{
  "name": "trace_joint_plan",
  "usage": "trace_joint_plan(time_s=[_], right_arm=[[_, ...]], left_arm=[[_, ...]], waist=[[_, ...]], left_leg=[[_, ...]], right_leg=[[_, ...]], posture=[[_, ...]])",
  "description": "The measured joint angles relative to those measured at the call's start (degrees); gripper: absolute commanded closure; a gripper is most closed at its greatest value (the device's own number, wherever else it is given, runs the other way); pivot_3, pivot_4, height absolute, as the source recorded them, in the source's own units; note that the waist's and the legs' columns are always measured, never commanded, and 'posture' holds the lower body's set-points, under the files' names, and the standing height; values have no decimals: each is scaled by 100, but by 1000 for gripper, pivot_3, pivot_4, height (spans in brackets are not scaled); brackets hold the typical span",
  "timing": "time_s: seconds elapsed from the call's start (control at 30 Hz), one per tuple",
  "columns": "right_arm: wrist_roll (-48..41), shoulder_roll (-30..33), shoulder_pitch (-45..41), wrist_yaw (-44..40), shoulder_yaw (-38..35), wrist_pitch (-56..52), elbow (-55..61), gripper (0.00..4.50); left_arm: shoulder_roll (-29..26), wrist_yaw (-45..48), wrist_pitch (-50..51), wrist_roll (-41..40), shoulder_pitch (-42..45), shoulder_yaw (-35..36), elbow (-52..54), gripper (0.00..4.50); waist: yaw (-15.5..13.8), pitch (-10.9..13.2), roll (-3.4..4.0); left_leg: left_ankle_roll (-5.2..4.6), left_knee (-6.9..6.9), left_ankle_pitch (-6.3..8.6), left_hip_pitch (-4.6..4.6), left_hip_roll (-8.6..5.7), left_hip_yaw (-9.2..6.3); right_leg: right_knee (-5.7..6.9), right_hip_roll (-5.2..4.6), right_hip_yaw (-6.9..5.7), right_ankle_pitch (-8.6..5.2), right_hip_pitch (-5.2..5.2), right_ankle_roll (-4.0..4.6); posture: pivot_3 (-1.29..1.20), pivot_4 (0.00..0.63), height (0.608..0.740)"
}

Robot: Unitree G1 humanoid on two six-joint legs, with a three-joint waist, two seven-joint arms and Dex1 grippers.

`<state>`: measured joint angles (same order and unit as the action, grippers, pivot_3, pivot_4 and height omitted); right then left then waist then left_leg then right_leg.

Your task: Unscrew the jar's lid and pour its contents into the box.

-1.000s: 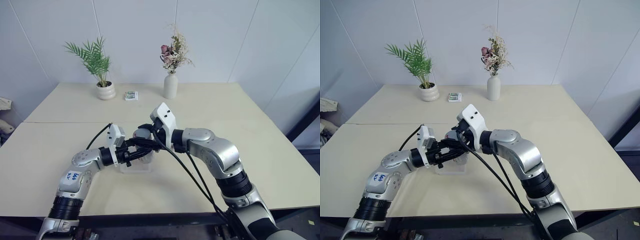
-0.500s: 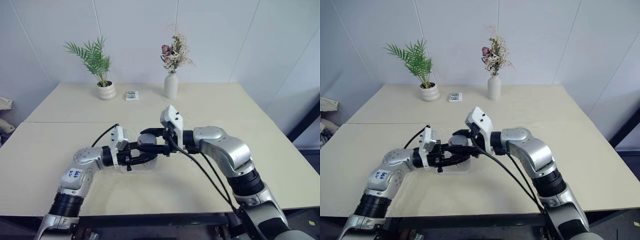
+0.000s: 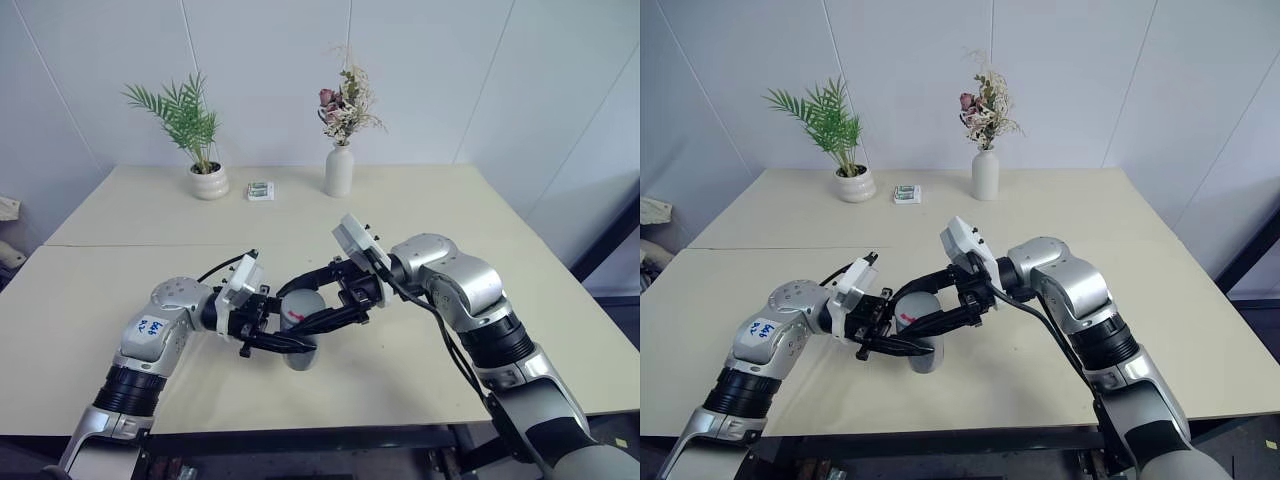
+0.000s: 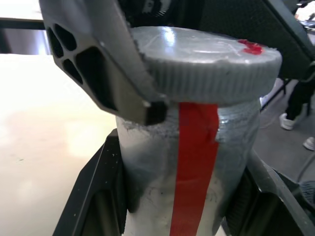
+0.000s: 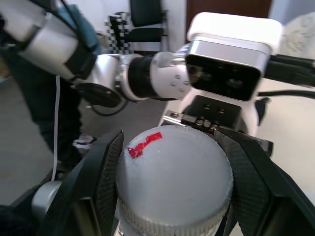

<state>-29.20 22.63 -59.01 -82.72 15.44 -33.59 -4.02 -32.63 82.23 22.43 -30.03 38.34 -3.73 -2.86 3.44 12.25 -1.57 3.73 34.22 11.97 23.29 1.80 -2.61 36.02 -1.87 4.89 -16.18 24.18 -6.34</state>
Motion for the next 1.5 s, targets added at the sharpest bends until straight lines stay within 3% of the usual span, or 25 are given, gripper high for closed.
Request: trace_joint_plan(time_s=[0.3,0.33,0.47,0.7,1.0,1.5], right_arm=[[-55,45,-59,-92,-43,108,-83,1917],[-62,46,-59,-79,-48,79,-80,1189],[-180,156,-6,-68,-151,-172,-75,40],[-241,30,102,129,-249,-142,-53,40],[-169,-150,172,966,-540,91,-27,40],[-60,-536,394,2211,-272,-519,815,40]], left_arm=[[60,-172,-181,-28,-4,33,37,2492],[63,-195,-194,-34,-21,36,47,2492],[71,-330,-237,-115,-138,280,45,2492],[100,-504,-262,-214,-315,449,174,2492],[101,-759,-260,-251,-565,570,244,2492],[178,-988,-380,-235,-503,577,64,2492]], waist=[[-6,0,0],[-4,0,0],[-11,0,0],[-6,0,0],[-11,0,0],[-12,0,0]], left_leg=[[0,2,0,0,0,0],[0,2,0,0,0,0],[0,3,0,1,0,1],[0,3,0,0,0,2],[0,6,0,0,0,4],[1,17,-1,1,0,9]], right_leg=[[3,0,2,0,3,0],[3,0,3,0,3,0],[6,0,4,0,5,1],[8,0,5,0,5,1],[17,0,8,0,8,1],[45,2,14,-3,19,7]], posture=[[0,150,740],[0,150,740],[0,150,740],[0,150,740],[0,150,740],[0,150,740]])
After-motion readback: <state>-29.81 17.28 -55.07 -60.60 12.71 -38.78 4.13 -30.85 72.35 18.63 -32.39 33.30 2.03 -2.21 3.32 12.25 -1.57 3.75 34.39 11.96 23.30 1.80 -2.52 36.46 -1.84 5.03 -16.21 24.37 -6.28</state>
